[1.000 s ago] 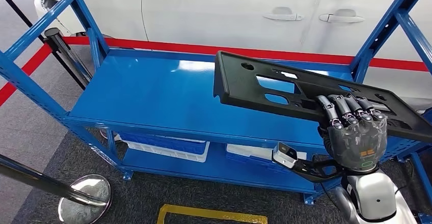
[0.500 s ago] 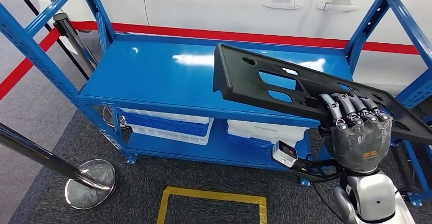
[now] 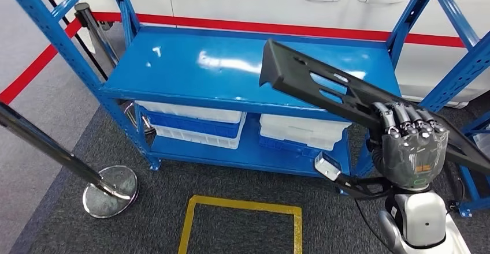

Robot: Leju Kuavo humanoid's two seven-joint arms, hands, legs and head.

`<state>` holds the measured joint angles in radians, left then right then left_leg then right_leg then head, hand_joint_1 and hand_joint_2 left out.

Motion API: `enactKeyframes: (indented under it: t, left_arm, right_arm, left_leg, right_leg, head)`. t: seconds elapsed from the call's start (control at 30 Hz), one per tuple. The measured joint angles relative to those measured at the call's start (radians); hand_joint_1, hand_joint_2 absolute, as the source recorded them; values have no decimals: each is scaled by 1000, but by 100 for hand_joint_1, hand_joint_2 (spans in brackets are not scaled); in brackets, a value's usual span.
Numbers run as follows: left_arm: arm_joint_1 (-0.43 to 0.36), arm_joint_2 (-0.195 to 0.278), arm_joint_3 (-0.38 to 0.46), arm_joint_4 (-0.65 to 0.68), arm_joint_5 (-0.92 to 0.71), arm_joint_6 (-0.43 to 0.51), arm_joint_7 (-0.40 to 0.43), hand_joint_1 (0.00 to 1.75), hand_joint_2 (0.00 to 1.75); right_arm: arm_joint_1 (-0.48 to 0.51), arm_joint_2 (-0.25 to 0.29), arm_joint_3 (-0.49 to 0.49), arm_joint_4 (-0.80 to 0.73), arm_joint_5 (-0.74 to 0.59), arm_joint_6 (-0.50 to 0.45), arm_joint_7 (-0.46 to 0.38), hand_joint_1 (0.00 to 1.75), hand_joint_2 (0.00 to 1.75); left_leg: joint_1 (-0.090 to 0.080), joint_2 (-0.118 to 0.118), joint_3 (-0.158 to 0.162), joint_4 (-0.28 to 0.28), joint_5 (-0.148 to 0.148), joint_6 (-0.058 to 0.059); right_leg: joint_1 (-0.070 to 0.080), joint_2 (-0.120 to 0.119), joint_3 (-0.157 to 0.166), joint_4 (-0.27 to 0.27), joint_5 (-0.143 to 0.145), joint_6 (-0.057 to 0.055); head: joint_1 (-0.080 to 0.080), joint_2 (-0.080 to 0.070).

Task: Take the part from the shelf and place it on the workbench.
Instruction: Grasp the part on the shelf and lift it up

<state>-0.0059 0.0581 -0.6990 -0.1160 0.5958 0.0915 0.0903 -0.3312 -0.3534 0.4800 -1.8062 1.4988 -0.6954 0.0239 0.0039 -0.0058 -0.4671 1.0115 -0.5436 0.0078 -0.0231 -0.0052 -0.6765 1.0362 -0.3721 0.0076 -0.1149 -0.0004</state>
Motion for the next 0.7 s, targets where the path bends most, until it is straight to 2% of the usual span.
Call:
enactKeyframes:
  t: [0.07,0.1,0.13,0.17,0.2,0.23,0.27,0.3,0.33,0.37,0.4,0.43,0.47,0.5,0.53,0.57,0.6,0.63,0.7]
  left_arm:
    - [-1,0,0,0,1,0,-1,0,175]
    - [-2,0,-1,0,1,0,-2,0,175]
    - [-3,0,-1,0,1,0,-2,0,175]
    - [-4,-1,-1,0,1,-1,-2,0,175]
    - [-4,-1,-2,0,1,-1,-2,0,175]
    - [-4,-1,-3,0,1,-2,-2,0,175]
    - [-3,-1,-4,0,1,-2,-2,0,175]
    - [-3,-1,-5,-1,1,-3,-2,0,175]
    - [-4,-1,-5,-1,1,-3,-2,0,175]
    - [-4,-1,-6,-1,1,-3,-2,0,175]
    - [-4,-1,-6,-1,1,-3,-2,0,175]
    - [-4,-2,-6,-2,1,-3,-2,0,175]
    - [-4,-2,-6,-2,1,-3,-2,0,175]
    - [-4,-3,-6,-3,1,-3,-2,0,175]
    - [-3,-3,-7,-3,0,-3,-2,0,175]
    - [-2,-2,-7,-3,0,-3,-2,0,175]
    - [-1,-2,-7,-3,0,-3,-2,0,175]
    - [0,-2,-8,-3,0,-3,-2,0,175]
    - [1,-1,-9,-3,0,-4,-2,0,175]
  right_arm:
    - [-7,0,2,17,0,0,15,175,175]
    - [-9,0,2,25,0,0,19,175,175]
    - [-10,0,2,33,0,0,22,175,175]
    - [-12,-1,2,42,-1,0,25,175,175]
    - [-15,-1,2,50,-1,0,26,175,175]
    - [-17,-1,2,59,-1,0,26,175,175]
    - [-18,0,2,68,-2,0,26,175,175]
    - [-19,0,2,76,-2,0,26,175,175]
    - [-20,0,2,82,-2,0,26,175,175]
    - [-21,0,2,88,-2,0,26,175,175]
    - [-23,0,2,92,-2,0,26,175,175]
    - [-27,0,1,94,-2,0,25,175,175]
    - [-31,0,1,96,-2,0,25,175,175]
    - [-35,0,1,97,-2,0,25,175,175]
    - [-39,0,1,100,-3,0,24,175,175]
    - [-43,1,1,104,-3,0,24,175,175]
    - [-46,1,1,110,-3,0,22,175,175]
    - [-49,2,1,117,-4,0,20,175,175]
    - [-58,4,0,134,-6,0,13,175,175]
  left_leg:
    - [-2,1,-7,-15,11,13]
    - [-2,3,-17,-17,22,22]
    - [-1,6,-28,-19,36,33]
    - [0,9,-42,-20,51,41]
    - [-2,11,-58,-19,64,47]
    - [-4,12,-75,-18,78,51]
    - [-7,13,-94,-15,91,52]
    - [-10,14,-113,-11,103,52]
    - [-12,14,-133,-7,114,52]
    - [-14,14,-152,-1,123,51]
    - [-15,14,-168,6,132,50]
    - [-17,13,-182,11,140,47]
    - [-19,13,-191,14,150,44]
    - [-19,13,-197,14,160,39]
    - [-19,13,-200,10,172,34]
    - [-19,13,-202,7,181,29]
    - [-18,12,-206,9,175,23]
    - [-17,10,-214,24,151,16]
    - [-10,7,-239,107,53,3]
  right_leg:
    - [-2,0,-2,-8,18,14]
    - [-3,1,-9,-3,6,19]
    - [-4,2,-19,18,-26,23]
    - [-5,2,-34,59,-76,25]
    - [-5,3,-51,119,-132,26]
    - [-4,3,-64,185,-176,27]
    - [-3,3,-70,243,-195,28]
    - [-1,3,-62,276,-188,26]
    - [1,3,-40,278,-163,23]
    - [4,3,-1,249,-134,18]
    - [8,3,50,192,-119,10]
    - [12,3,105,118,-124,3]
    - [16,2,148,54,-138,-3]
    - [19,2,174,6,-153,-7]
    - [22,1,183,-19,-158,-11]
    - [20,0,178,-27,-150,-15]
    - [18,-2,171,-32,-137,-21]
    - [14,-5,162,-36,-124,-28]
    - [10,-9,137,-39,-98,-37]
  head:
    - [0,0]
    - [0,0]
    - [0,0]
    - [0,0]
    - [0,0]
    - [0,0]
    - [0,0]
    - [0,0]
    - [0,0]
    - [0,0]
    - [0,0]
    - [0,0]
    - [0,0]
    - [0,0]
    - [0,0]
    - [0,0]
    - [0,0]
    - [0,0]
    - [0,0]
